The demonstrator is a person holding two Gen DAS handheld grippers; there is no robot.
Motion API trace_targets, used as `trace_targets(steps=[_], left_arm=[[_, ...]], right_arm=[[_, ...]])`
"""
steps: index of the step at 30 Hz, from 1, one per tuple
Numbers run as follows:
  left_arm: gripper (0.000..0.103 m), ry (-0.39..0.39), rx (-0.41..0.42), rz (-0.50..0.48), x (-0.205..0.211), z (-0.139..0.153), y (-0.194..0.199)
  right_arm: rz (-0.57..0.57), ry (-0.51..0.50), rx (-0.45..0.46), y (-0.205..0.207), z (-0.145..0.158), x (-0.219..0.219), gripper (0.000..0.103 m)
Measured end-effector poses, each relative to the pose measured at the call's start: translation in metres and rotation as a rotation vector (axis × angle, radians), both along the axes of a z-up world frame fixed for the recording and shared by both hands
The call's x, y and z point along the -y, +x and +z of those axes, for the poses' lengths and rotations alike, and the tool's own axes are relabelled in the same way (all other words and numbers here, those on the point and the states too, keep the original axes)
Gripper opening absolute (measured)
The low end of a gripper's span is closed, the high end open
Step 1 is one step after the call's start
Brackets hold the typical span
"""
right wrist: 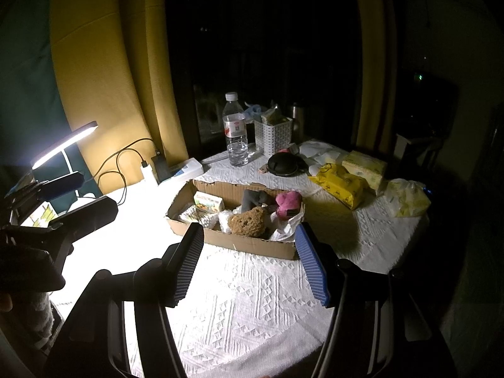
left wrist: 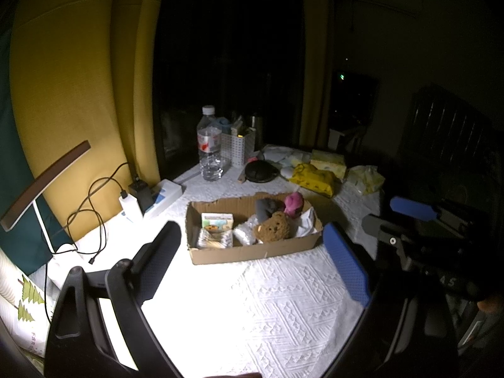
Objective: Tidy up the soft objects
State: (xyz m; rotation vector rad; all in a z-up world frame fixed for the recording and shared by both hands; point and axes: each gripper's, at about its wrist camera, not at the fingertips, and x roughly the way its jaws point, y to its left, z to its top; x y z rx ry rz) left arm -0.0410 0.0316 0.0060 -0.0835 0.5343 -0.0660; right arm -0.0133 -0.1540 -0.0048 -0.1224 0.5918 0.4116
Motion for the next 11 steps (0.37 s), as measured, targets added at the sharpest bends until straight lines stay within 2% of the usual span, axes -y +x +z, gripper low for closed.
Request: trace_targets(steps=[11], left_arm=[[0.093, 0.0, -0.011, 0.001, 0.001, -0.009, 0.009]], right_arm=[[0.02, -0.012, -0.027, 0.011, -0.009, -0.003, 0.064]])
